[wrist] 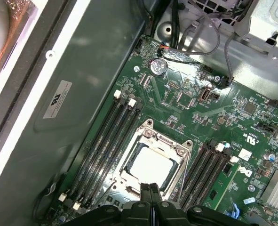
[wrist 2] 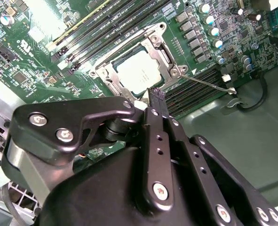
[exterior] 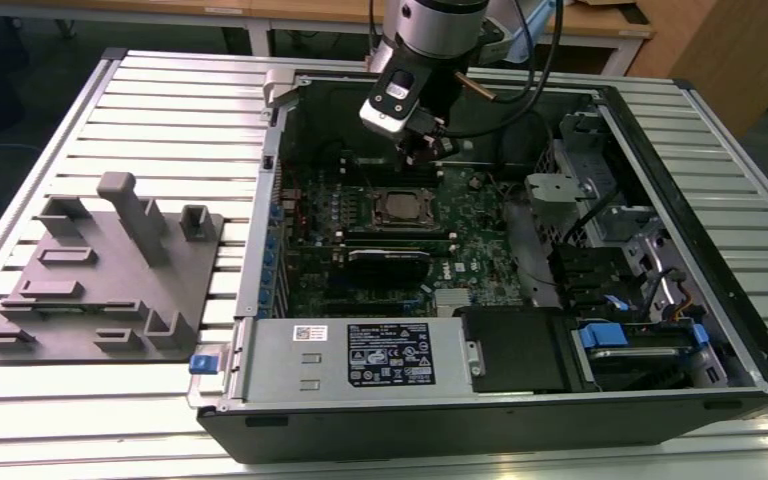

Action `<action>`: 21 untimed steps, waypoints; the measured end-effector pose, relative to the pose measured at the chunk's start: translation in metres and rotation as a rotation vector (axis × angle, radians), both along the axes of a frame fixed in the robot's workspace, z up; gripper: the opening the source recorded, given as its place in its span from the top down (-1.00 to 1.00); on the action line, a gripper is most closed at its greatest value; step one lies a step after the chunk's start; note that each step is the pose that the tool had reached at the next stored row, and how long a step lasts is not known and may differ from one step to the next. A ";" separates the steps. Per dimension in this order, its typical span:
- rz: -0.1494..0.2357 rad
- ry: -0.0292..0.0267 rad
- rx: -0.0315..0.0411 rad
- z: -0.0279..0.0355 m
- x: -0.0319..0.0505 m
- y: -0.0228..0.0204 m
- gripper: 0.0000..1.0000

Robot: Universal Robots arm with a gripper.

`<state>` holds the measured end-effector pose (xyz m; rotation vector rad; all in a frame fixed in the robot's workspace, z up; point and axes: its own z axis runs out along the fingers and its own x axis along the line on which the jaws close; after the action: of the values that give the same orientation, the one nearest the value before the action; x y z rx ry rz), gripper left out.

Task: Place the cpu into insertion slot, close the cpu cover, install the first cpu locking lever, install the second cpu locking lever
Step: 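Install the first cpu locking lever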

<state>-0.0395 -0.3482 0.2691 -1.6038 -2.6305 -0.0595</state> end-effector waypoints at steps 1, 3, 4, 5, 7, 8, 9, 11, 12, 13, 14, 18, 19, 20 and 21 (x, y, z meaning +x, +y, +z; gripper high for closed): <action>0.007 0.0001 0.0001 0.0000 0.0000 0.0000 0.79; 0.039 0.0000 0.0001 0.0000 0.0000 0.0000 0.79; 0.056 0.0000 0.0000 0.0000 0.0000 0.0000 0.79; 0.073 0.0000 0.0000 0.0000 0.0000 0.0000 0.79; 0.105 0.0000 0.0000 0.0000 0.0000 0.0000 0.79; 0.122 0.0000 0.0001 0.0000 0.0000 0.0000 0.79; 0.137 0.0000 0.0000 0.0000 0.0000 0.0000 0.79; 0.159 0.0000 0.0000 0.0000 0.0000 0.0000 0.79; 0.164 -0.0001 0.0000 0.0000 0.0000 0.0000 0.79; 0.164 0.0001 -0.0001 0.0000 0.0000 0.0000 0.79; 0.164 0.0000 0.0000 0.0000 0.0000 0.0000 0.79; 0.165 0.0000 0.0000 0.0000 0.0000 0.0000 0.79; 0.165 0.0000 0.0000 0.0000 0.0000 0.0000 0.79; 0.165 0.0000 0.0000 0.0000 0.0000 0.0000 0.79; 0.165 0.0000 0.0000 0.0000 0.0000 0.0000 0.79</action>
<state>-0.0395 -0.3482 0.2691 -1.3800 -2.7513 -0.0515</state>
